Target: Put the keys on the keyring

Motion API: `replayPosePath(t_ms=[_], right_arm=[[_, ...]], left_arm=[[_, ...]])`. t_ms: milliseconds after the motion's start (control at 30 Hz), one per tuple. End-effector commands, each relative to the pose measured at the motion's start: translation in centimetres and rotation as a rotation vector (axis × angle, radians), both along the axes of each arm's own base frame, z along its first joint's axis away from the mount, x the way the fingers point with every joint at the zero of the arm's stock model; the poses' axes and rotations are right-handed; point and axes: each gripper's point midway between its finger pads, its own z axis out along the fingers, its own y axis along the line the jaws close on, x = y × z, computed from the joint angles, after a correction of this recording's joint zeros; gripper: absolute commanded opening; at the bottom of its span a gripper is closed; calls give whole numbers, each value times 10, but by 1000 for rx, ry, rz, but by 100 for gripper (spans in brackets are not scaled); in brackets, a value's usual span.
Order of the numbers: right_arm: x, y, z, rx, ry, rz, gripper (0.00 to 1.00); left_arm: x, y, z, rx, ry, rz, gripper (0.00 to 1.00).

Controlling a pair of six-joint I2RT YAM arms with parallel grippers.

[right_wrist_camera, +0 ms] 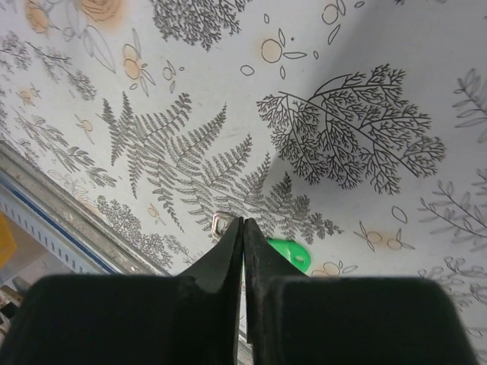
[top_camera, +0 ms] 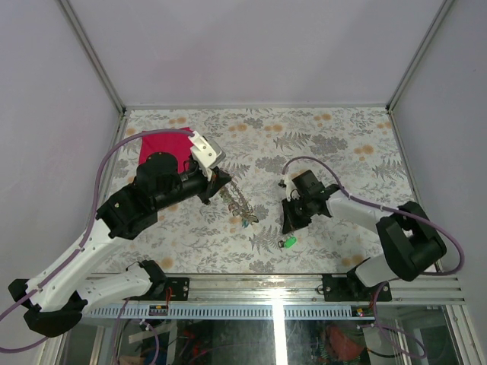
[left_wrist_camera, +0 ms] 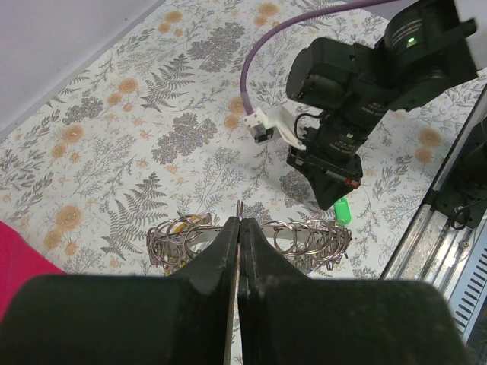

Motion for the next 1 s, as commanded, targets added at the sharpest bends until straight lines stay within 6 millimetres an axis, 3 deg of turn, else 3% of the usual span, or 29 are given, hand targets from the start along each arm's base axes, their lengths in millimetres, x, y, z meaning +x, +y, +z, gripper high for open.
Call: replayPosePath(t_ms=[0,133,400,567,800,967], right_arm=[[12,0,36,6,-119,-6,11],[-1,-6,39,-26,-115,-9,31],[-21,-1,26,-14,-60,22,44],[-19,1,20,-74,-95,31,46],[-11,-10,16,-170,-168,7,41],[-14,-2,12,-171,-163,32,39]], left_arm=[[-1,2,35,-89,-70,6,0],[-1,1,34,-90,-71,3,0],[-1,-3,34,-92,-66,-13,0],[-2,-3,35,-97,-63,-13,0],[-2,-2,34,-100,-61,-6,0],[-1,-3,33,-95,-59,-6,0]])
